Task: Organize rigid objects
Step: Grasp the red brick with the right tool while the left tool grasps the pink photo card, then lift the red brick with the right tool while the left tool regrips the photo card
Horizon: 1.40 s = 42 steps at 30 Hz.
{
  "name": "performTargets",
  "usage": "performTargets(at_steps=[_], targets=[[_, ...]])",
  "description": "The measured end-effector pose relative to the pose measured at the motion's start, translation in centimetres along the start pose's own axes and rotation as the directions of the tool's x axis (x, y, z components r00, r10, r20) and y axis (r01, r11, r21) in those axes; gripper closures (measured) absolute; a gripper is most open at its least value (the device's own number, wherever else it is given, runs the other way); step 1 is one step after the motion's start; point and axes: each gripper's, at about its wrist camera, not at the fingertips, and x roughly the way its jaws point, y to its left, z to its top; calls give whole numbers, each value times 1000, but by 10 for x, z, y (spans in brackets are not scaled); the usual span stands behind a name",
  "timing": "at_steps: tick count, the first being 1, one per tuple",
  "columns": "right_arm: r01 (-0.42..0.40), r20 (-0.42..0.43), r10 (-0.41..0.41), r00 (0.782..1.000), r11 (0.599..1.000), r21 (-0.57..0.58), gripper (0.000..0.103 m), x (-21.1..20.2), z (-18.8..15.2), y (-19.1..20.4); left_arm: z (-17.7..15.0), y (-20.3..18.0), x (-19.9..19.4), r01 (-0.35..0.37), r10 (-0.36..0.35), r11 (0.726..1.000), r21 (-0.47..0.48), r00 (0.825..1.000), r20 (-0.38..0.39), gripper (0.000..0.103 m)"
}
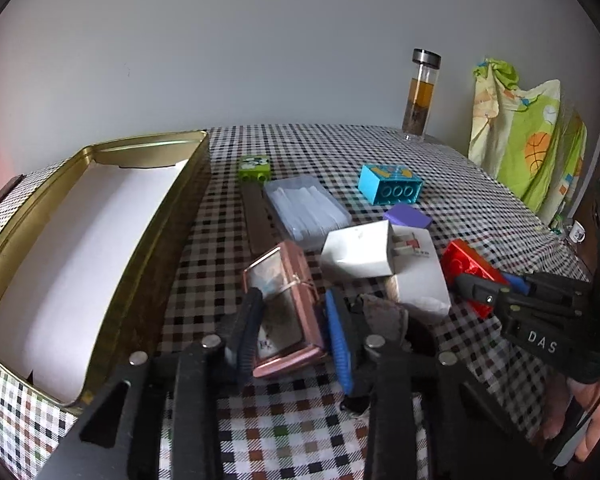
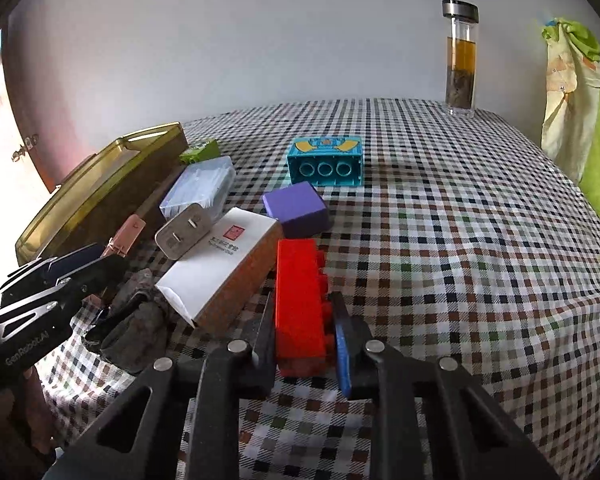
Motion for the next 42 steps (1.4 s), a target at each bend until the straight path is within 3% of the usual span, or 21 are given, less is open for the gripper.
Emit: performTargets(at_steps=[9, 12, 13, 14, 19, 21, 23, 27, 35, 42], targets=[[10, 43, -10, 999, 1000, 0, 78, -4, -2, 0, -1, 1, -2, 23, -23, 1000, -9, 999, 22, 76], [5, 41, -5, 999, 1000, -3, 78, -3, -1, -1, 0, 4, 4, -8, 8, 1000, -27, 1000, -11, 59], [4, 41, -4, 999, 1000, -3, 78, -3, -1, -1, 1, 7, 5, -5, 5, 999, -48, 1000, -16, 44], [5, 41, -5, 999, 1000, -2, 78, -3, -1, -1, 2, 10, 7, 27, -28, 998, -63, 999, -27, 41], [1, 48, -1, 999, 1000, -2, 78, -4, -2, 0, 2, 7, 18, 39, -44, 997, -63, 995, -86, 42], [1, 50, -1, 999, 1000, -2, 78, -5, -3, 0, 1, 5, 22, 41, -46, 998, -55, 993, -107, 45], [2, 47, -2, 999, 1000, -2, 78, -4, -3, 0, -3, 2, 23, 38, -42, 999, -37, 992, -120, 57], [6, 41, -6, 999, 1000, -6, 78, -3, -3, 1, -3, 0, 24, 25, -26, 1000, -10, 993, -117, 58], [23, 96, -22, 995, 1000, -9, 78, -12, -5, 2, -8, -6, 4, -11, 11, 999, 34, 1000, -3, 59], [31, 171, -27, 985, 999, -23, 78, -24, -8, 4, -6, 0, -5, -23, 22, 1000, 21, 999, 50, 61]])
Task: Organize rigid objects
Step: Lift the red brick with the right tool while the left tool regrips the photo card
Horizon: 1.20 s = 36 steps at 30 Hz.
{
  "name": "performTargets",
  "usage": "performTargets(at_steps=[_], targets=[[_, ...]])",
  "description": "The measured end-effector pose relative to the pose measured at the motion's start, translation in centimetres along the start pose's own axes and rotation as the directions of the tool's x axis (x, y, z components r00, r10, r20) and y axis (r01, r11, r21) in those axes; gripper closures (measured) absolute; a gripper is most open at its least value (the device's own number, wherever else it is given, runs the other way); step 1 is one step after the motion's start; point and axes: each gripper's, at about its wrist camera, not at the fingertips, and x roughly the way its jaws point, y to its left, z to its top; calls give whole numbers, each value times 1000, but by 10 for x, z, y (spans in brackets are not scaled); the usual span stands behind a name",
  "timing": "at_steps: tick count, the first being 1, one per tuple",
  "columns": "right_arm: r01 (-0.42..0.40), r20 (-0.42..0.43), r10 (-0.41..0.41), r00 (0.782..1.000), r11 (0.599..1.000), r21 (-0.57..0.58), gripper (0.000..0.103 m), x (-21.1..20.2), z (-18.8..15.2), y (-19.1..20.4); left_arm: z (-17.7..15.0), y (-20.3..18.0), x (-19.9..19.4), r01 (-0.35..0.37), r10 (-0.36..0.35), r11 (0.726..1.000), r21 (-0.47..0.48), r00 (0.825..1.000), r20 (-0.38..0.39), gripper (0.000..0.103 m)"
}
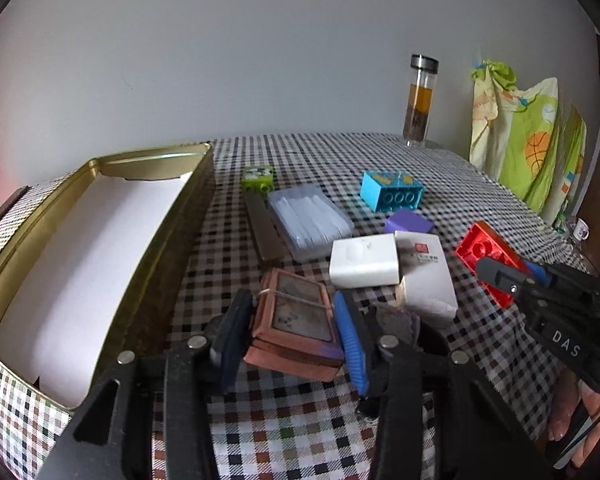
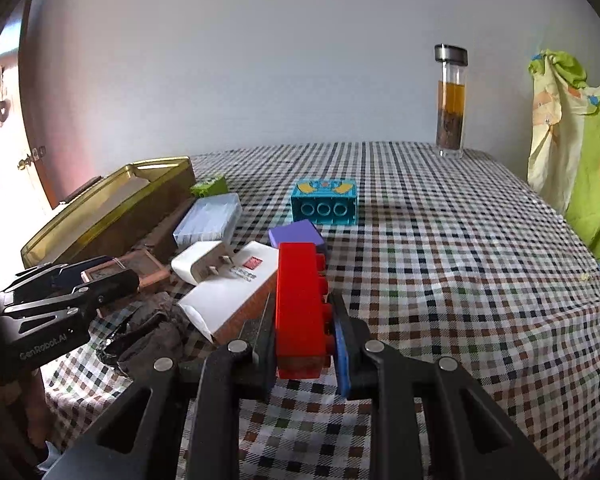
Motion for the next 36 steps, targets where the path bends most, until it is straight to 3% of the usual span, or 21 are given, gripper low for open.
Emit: performTargets(at_steps=[12, 13, 14, 22, 24, 25, 26, 27, 28, 29, 36], targets=[[12, 67, -11, 998, 1000, -10, 78, -9, -1, 3, -1, -6, -15, -30, 28, 999, 24, 996, 91, 62], [14, 71, -13, 997, 1000, -8, 78, -10, -2, 4, -1, -6, -15, -31, 29, 999, 24, 995, 96, 73], [13, 78, -12, 997, 1000, -9, 78, -11, -2, 4, -1, -6, -15, -28, 26, 999, 25, 995, 94, 99], [12, 97, -9, 995, 1000, -20, 78, -14, -3, 7, -1, -5, -16, -14, 12, 1000, 21, 996, 83, 97], [10, 95, -8, 995, 1000, -19, 78, -14, -3, 7, -1, -3, -17, -17, 16, 1000, 12, 996, 83, 92], [9, 93, -7, 996, 1000, -19, 78, -14, -3, 7, -1, -3, -16, -13, 12, 1000, 16, 997, 72, 78], [9, 93, -7, 996, 1000, -19, 78, -14, -3, 7, -1, -3, -15, -11, 9, 1000, 21, 998, 57, 58], [8, 93, -7, 996, 1000, -18, 78, -14, -3, 7, -1, -3, -15, -9, 8, 1000, 22, 999, 51, 46], [7, 93, -6, 996, 1000, -18, 78, -14, -3, 7, 0, -4, -14, -6, 5, 1000, 28, 999, 32, 22], [6, 93, -4, 996, 1000, -18, 78, -14, -3, 7, 1, -5, -11, 0, 0, 999, 35, 1000, 6, 11], [-10, 94, 12, 995, 1000, -21, 78, -14, -4, 7, -2, -12, -4, 1, 4, 995, 96, 998, -56, 8]])
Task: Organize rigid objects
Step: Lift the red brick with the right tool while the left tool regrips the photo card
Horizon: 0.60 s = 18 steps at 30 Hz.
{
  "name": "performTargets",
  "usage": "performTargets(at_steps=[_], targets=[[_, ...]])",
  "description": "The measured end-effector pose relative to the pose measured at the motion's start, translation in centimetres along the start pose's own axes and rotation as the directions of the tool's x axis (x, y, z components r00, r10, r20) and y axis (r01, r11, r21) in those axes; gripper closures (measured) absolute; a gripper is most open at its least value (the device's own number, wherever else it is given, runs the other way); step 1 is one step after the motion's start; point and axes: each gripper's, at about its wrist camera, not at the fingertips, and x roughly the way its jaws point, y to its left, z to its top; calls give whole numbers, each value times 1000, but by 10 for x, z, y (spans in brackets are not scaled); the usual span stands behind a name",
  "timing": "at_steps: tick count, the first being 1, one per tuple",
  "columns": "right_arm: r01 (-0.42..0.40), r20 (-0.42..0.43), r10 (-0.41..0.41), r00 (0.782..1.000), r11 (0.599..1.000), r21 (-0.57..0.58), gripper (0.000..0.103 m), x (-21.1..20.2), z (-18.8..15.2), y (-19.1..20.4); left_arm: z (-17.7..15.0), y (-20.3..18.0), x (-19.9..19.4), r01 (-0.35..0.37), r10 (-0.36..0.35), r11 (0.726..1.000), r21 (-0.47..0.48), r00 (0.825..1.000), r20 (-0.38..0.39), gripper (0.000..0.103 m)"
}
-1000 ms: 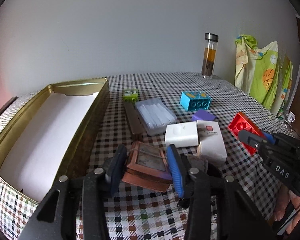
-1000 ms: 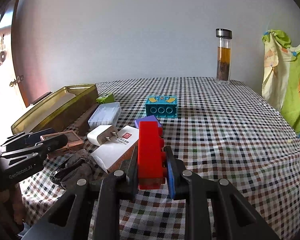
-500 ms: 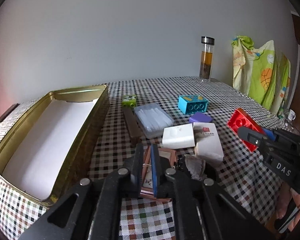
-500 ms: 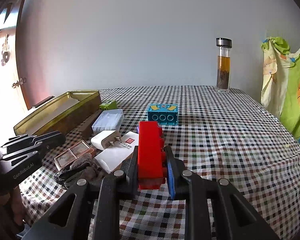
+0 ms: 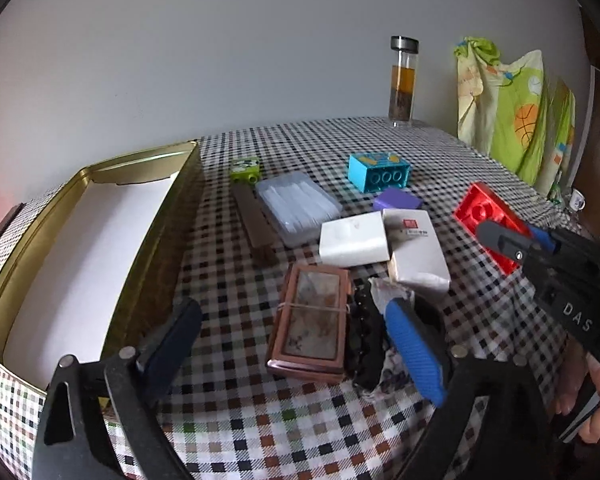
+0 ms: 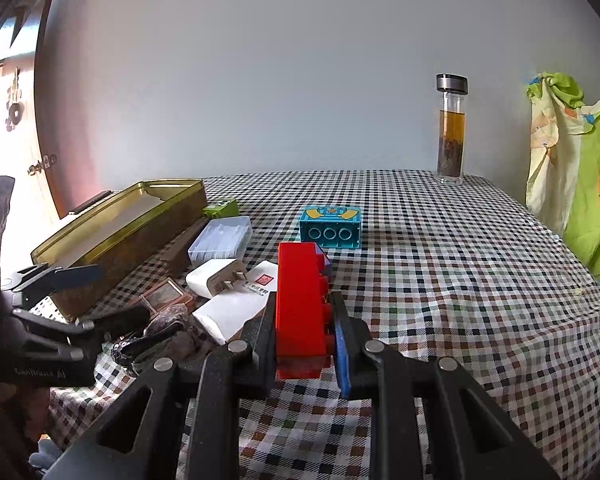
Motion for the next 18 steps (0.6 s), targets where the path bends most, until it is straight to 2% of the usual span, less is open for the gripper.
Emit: performTargets(at_steps=[5, 9, 10, 12, 14, 18], targets=[[-6, 0, 6, 1000, 1000, 1, 78, 0, -1, 0, -3, -8, -5, -110, 109, 993, 41, 994, 23, 9], [-11, -3, 11, 1000, 1000, 2, 78, 0, -1, 0, -8, -1, -14, -140, 139, 990, 31, 990, 39, 9], [-11, -2, 11, 1000, 1000, 3, 78, 0, -1, 1, -9, 3, -17, -137, 135, 990, 25, 989, 55, 9], [-13, -3, 13, 1000, 1000, 6, 78, 0, -1, 1, -11, 4, -15, -142, 140, 988, 58, 990, 34, 9], [-12, -4, 12, 1000, 1000, 6, 78, 1, -1, 1, -13, 1, -11, -108, 108, 990, 90, 994, 1, 22], [-10, -7, 10, 1000, 1000, 9, 78, 1, -1, 0, -10, -14, -4, -85, 91, 984, 158, 995, -28, 24]])
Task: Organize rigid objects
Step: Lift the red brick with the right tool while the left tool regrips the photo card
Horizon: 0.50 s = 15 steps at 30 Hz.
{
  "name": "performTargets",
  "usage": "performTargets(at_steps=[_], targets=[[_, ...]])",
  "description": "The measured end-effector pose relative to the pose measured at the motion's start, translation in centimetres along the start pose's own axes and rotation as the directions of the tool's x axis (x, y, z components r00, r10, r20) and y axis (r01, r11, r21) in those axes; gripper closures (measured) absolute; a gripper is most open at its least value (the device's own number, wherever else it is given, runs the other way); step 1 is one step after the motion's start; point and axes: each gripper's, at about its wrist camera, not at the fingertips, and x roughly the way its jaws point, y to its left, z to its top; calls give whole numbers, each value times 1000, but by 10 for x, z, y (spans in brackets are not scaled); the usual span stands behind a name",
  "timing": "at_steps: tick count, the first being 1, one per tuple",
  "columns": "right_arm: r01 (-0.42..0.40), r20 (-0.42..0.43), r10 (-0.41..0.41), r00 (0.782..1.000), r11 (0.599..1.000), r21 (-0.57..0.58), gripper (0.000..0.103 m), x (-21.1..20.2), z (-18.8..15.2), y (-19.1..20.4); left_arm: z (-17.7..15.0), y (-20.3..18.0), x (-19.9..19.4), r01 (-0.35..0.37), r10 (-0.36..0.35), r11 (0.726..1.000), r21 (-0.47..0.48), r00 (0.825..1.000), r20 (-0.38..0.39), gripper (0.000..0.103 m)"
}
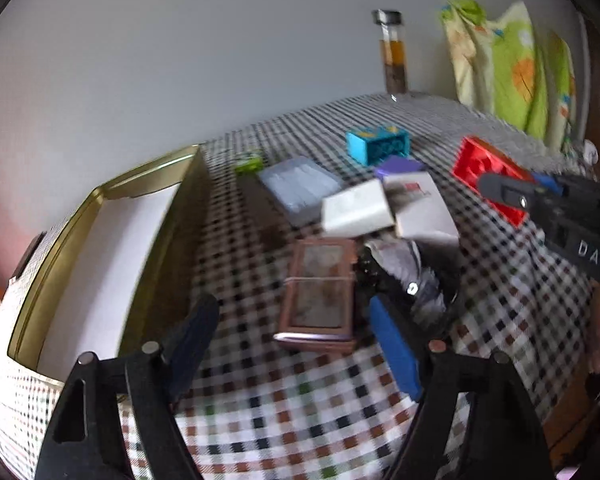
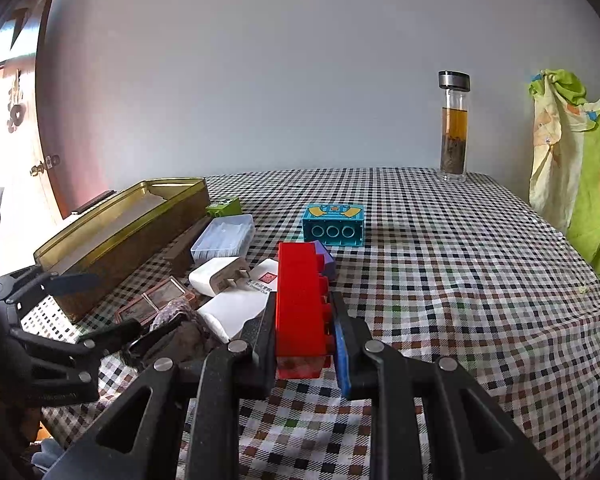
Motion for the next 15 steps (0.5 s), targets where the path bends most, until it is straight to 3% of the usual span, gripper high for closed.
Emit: performTargets(at_steps=[3, 4, 5, 7, 10, 11, 15], targets=[[0, -3, 0, 1000, 1000, 0, 78, 0, 0, 0, 9, 2, 10, 89, -90, 995, -37, 995, -36, 24], [0, -4, 0, 1000, 1000, -1, 78, 1, 0, 0, 11, 7, 16, 116, -119, 991, -64, 991, -56, 27], [0, -6, 0, 1000, 1000, -1, 78, 1, 1, 0, 11, 11, 24, 135, -144, 986, -93, 985, -93, 39], [-1, -8, 1, 1000, 1000, 0, 78, 1, 0, 0, 10, 22, 28, 174, -190, 974, -147, 976, -102, 41], [-3, -11, 3, 1000, 1000, -2, 78, 1, 0, 1, 5, 23, 25, 162, -178, 976, -146, 979, -101, 46], [-2, -11, 2, 1000, 1000, -2, 78, 1, 0, 1, 4, 20, 23, 163, -176, 978, -131, 980, -97, 55], [2, -9, -2, 1000, 1000, 0, 78, 1, -1, 1, 3, 12, 17, 144, -151, 986, -84, 986, -75, 58]])
